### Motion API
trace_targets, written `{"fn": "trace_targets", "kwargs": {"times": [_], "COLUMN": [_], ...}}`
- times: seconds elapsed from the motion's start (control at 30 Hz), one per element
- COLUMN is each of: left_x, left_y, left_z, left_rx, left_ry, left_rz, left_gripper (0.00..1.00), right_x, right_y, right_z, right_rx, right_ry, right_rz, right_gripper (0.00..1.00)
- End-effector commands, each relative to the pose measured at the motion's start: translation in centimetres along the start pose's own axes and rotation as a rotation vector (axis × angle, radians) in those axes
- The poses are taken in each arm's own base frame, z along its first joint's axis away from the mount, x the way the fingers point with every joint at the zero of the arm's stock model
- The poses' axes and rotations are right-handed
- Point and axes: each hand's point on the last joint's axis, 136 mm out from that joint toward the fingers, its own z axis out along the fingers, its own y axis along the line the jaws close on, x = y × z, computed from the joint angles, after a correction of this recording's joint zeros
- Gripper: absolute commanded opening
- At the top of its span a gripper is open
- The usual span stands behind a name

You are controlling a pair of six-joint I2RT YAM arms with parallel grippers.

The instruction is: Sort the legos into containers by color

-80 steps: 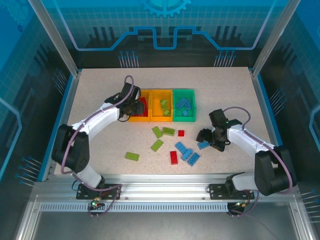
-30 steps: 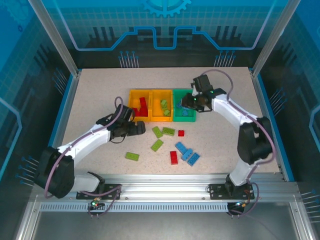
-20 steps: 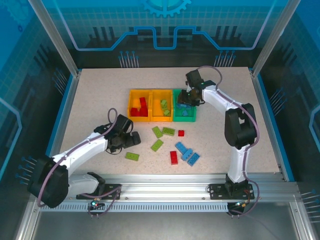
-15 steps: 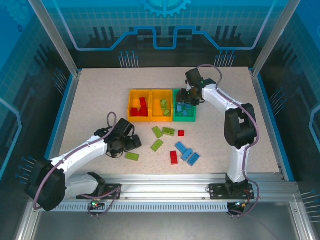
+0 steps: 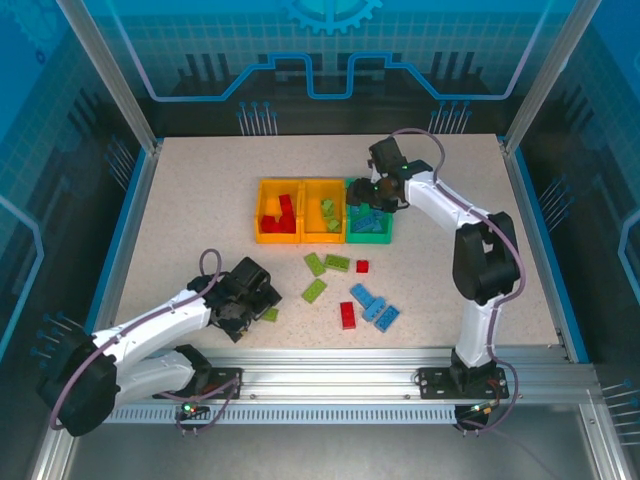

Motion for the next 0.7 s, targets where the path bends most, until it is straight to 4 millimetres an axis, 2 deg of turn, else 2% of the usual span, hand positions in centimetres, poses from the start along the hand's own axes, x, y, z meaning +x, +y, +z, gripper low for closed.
{"fn": "trace_targets", "kwargs": {"times": [0.0,0.2,0.43,0.5,0.63,0.67], "left_x": [-0.1,0.0,-0.1,0.1,-0.1,-0.1], "left_y": [0.7,0.5,-2.5,-2.7,-2.5,-2.5], "left_z": [0.3,1.7,4.2,4.6,5.2,5.1], "left_rx": [-0.023,-0.052,-0.024,-0.041,-0.028,-0.026], "left_ry": [-0.015,-0.006,0.054,0.068,0.059,0.056], "left_rz": [-0.128,-0.189,-0.148,-0.128,-0.144,-0.145], "left_gripper": [0.99,0.99,0.91,0.84,0.53,0.5], "right_x": [0.1,1.7,4.1,4.4,4.9,5.1], "right_y": [0.5,-1.4,-4.2,-4.8,-6.1,-6.3], "right_z": [-2.0,-3.1,-3.7,-4.4,-5.5,-5.8], "right_rx": [-0.019,-0.006,0.013,0.016,0.029,0.029], "right_ry": [-0.044,-0.061,-0.032,-0.042,-0.061,-0.065], "right_rz": [-0.018,0.015,0.071,0.079,0.099,0.103], "right_gripper": [0.74,0.75,0.76,0.76,0.76,0.77]}}
